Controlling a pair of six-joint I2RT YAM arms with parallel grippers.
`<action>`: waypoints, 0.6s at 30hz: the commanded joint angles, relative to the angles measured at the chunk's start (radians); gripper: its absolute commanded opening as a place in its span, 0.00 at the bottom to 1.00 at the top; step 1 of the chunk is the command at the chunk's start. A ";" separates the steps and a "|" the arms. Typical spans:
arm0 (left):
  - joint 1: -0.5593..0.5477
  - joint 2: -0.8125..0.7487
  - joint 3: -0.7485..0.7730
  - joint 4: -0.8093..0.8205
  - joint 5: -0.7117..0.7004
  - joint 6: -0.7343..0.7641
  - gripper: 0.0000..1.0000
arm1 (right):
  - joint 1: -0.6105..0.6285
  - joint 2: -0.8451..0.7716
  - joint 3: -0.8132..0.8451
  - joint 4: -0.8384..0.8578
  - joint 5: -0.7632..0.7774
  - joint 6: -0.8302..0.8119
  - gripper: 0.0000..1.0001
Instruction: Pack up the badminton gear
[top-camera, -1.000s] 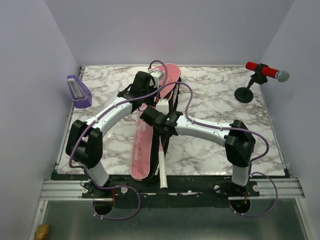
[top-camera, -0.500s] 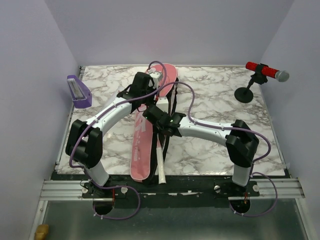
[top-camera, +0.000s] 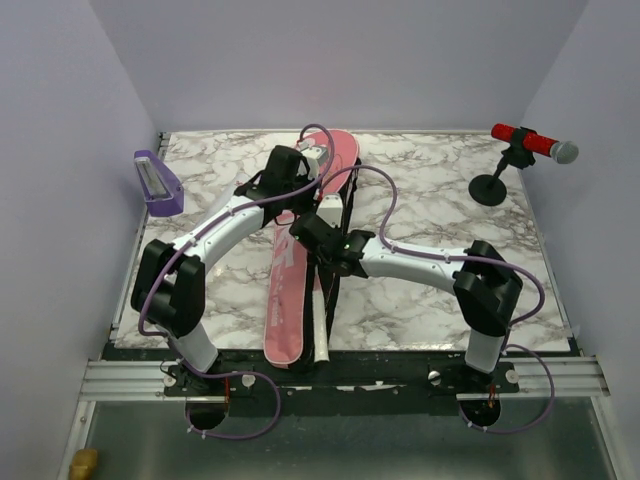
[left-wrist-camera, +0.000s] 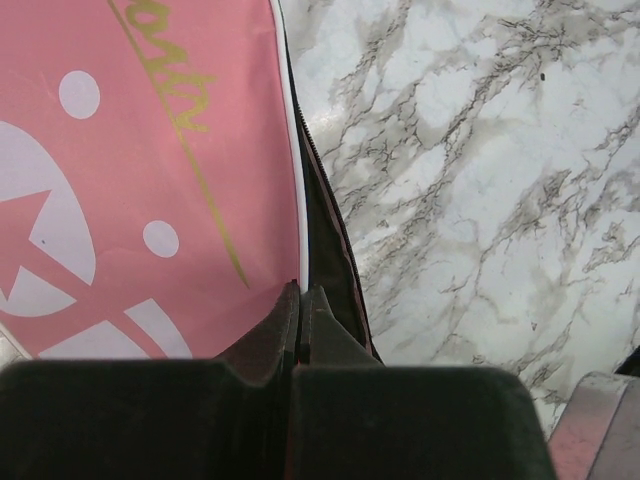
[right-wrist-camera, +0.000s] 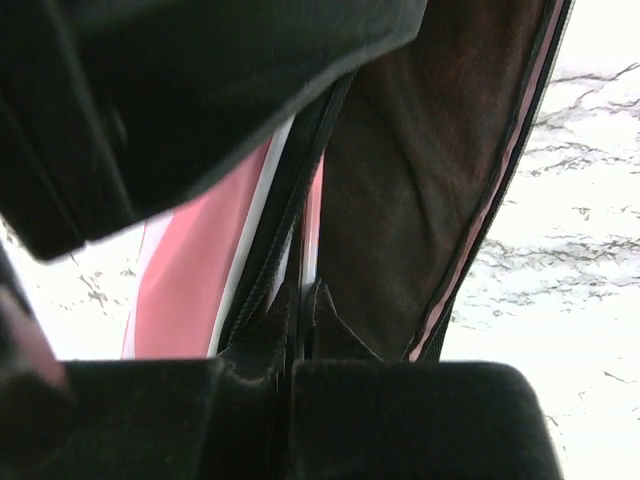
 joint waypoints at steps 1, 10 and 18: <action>-0.033 -0.099 0.006 0.049 0.159 -0.039 0.00 | -0.020 0.025 0.067 0.033 0.147 0.093 0.00; -0.035 -0.122 -0.007 0.082 0.219 -0.098 0.00 | -0.052 0.006 0.055 0.144 0.146 0.041 0.08; -0.035 -0.123 -0.005 0.085 0.221 -0.110 0.00 | -0.052 -0.127 -0.052 0.177 0.031 -0.050 0.62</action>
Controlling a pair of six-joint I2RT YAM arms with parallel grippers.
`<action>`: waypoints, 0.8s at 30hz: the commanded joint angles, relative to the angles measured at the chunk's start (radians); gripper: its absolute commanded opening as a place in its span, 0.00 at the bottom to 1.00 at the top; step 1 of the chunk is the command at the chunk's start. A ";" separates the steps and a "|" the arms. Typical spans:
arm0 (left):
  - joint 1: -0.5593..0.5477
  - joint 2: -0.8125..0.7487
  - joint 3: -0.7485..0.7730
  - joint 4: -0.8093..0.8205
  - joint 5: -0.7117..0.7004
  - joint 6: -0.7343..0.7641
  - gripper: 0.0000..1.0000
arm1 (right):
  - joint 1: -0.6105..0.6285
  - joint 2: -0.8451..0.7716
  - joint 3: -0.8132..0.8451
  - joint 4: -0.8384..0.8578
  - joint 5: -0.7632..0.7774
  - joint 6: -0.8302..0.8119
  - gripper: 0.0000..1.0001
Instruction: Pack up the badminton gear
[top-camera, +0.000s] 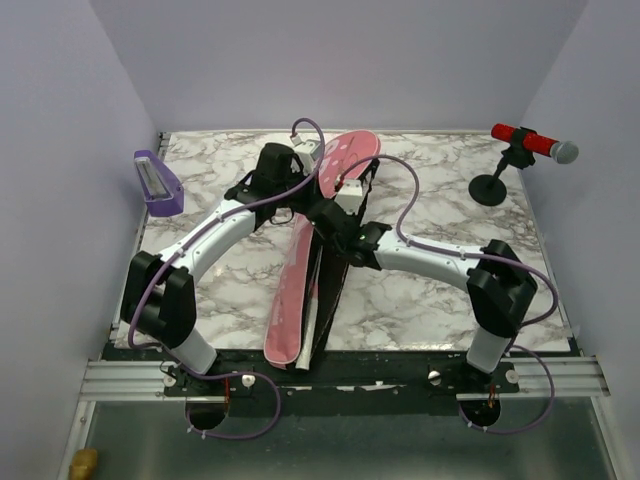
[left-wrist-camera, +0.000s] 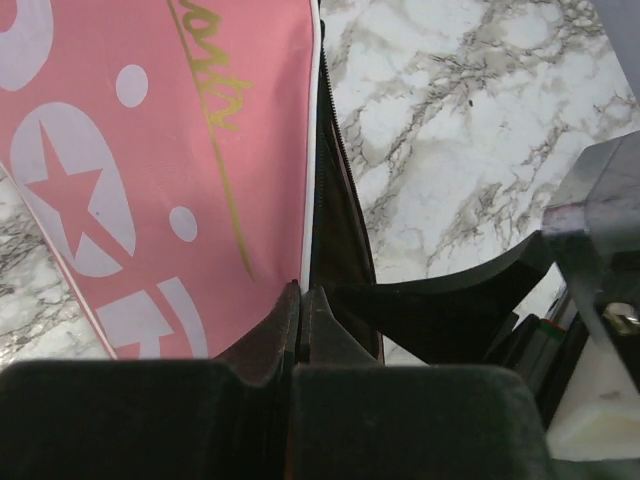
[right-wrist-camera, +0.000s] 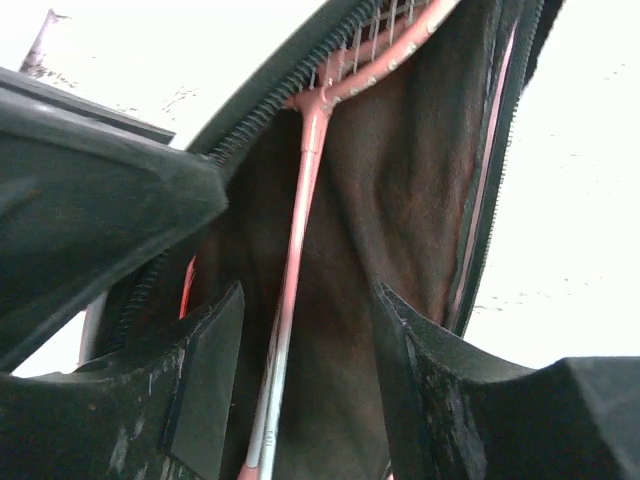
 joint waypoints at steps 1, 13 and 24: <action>-0.052 -0.040 0.024 0.035 0.157 -0.057 0.00 | 0.017 -0.123 -0.050 0.110 -0.083 -0.040 0.64; -0.052 -0.039 0.031 0.023 0.128 -0.044 0.00 | 0.009 -0.431 -0.340 0.021 -0.060 0.136 0.72; -0.052 -0.074 0.004 0.029 0.102 -0.034 0.00 | 0.008 -0.479 -0.573 0.285 -0.202 0.136 0.79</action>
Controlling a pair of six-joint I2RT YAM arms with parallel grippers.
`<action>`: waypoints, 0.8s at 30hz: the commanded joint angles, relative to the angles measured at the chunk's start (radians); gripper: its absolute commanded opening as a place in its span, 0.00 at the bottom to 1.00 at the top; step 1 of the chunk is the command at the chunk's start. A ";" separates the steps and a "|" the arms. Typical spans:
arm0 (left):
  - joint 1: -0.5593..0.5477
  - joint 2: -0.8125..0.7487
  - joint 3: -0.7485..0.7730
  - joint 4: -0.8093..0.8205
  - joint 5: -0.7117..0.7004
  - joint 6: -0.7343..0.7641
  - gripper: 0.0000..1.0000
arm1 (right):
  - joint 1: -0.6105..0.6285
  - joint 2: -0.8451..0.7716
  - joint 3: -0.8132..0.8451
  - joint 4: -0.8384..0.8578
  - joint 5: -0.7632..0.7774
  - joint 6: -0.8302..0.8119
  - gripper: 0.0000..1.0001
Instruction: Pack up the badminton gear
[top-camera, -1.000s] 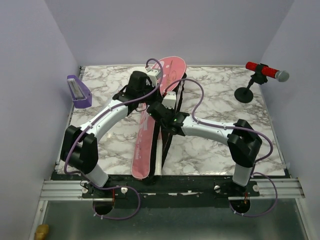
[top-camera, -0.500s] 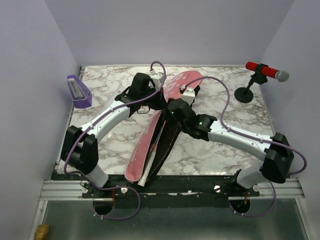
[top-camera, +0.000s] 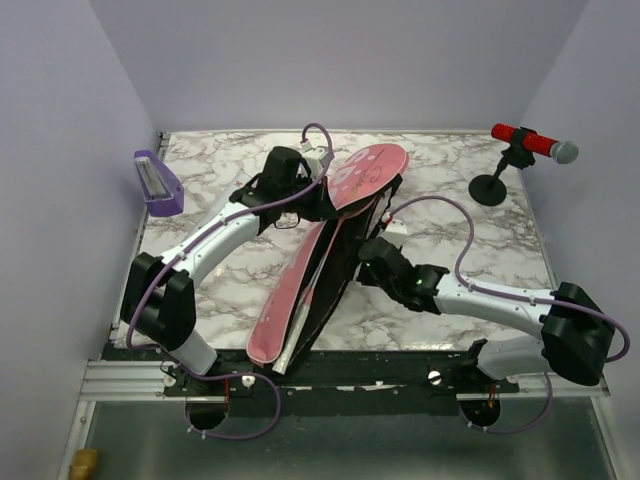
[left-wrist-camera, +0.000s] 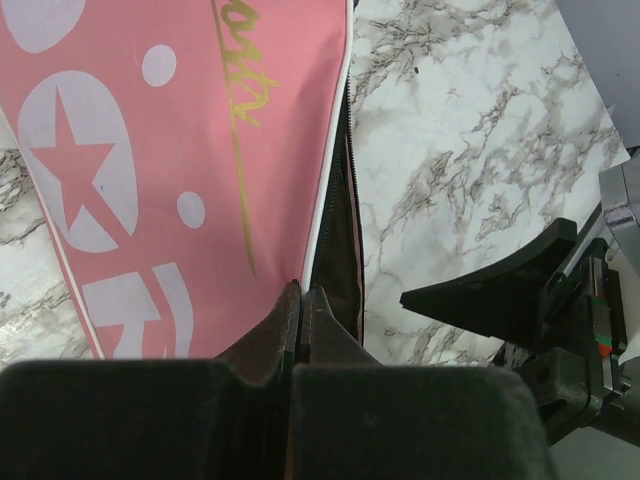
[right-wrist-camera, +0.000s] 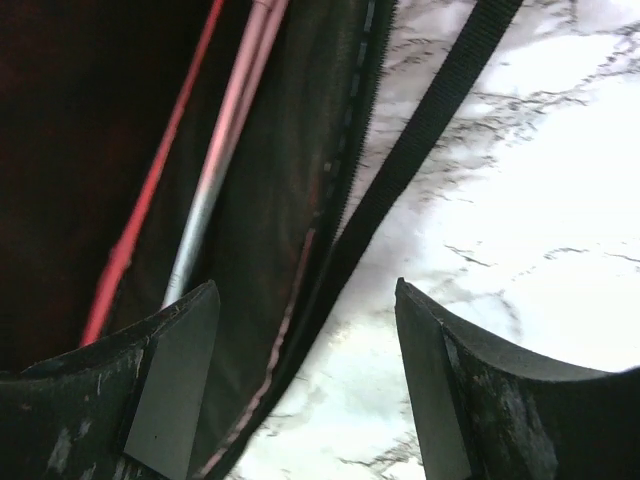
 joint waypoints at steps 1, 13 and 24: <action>-0.003 -0.071 0.002 0.058 0.019 -0.010 0.00 | 0.001 0.023 0.000 0.141 -0.039 0.026 0.79; 0.001 -0.091 -0.003 0.050 0.005 -0.003 0.00 | -0.066 0.172 0.028 0.288 -0.186 0.071 0.64; 0.004 -0.076 0.003 0.046 -0.018 -0.019 0.00 | -0.087 0.088 0.097 0.235 -0.190 0.046 0.03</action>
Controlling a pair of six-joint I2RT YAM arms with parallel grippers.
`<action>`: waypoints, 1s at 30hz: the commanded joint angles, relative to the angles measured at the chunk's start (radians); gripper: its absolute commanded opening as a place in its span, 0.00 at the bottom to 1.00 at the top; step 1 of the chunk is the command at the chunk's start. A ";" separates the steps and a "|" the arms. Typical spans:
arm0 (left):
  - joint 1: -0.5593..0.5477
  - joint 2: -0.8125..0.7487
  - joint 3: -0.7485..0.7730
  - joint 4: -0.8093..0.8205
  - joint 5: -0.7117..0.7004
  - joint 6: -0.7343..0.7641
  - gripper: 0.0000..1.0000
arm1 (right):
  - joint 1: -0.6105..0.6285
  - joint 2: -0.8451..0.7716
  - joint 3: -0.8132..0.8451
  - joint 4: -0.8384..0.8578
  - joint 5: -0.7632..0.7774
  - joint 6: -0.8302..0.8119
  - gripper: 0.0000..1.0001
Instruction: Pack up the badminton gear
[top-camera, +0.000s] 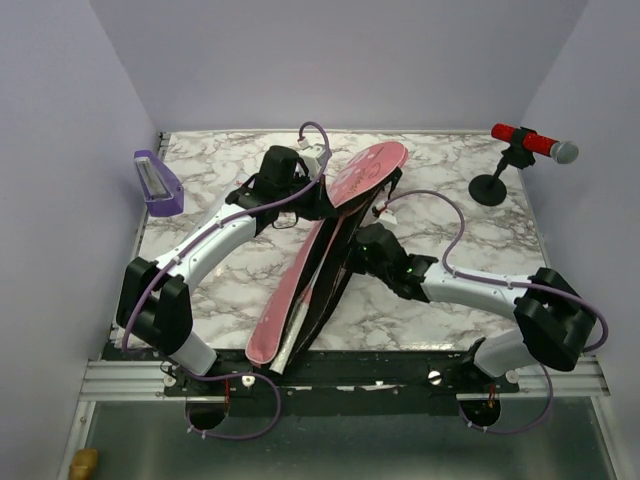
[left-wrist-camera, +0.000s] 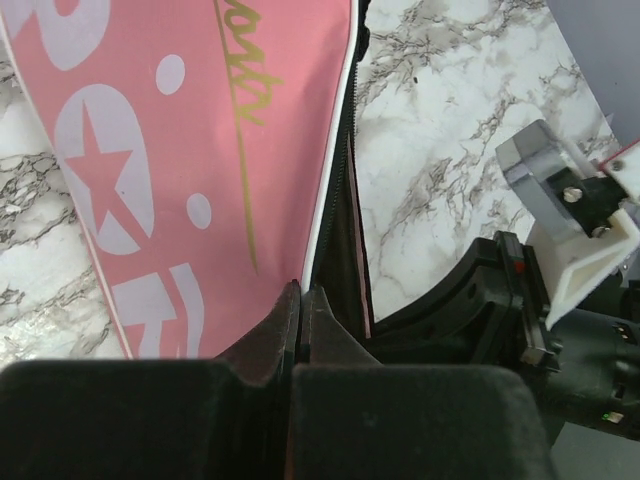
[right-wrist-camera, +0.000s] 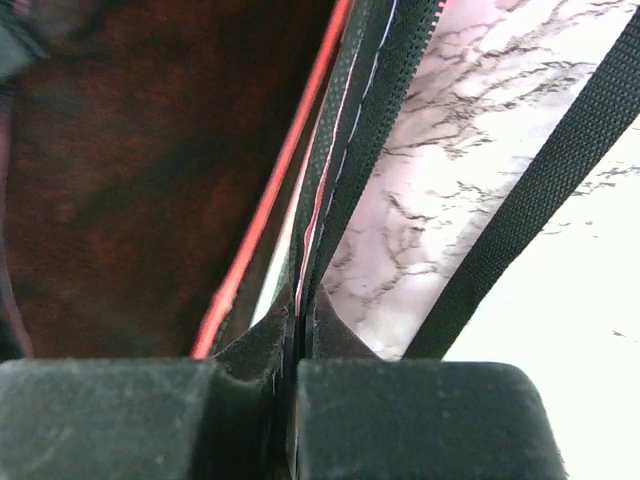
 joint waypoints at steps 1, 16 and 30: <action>0.002 -0.040 0.010 0.050 0.000 -0.029 0.00 | -0.011 -0.061 0.116 -0.077 0.017 -0.038 0.00; 0.036 -0.114 -0.050 0.150 0.308 -0.180 0.89 | -0.088 -0.075 0.391 -0.433 -0.274 -0.375 0.00; 0.258 -0.126 -0.120 -0.011 0.416 0.084 0.99 | -0.097 -0.124 0.320 -0.471 -0.426 -0.457 0.00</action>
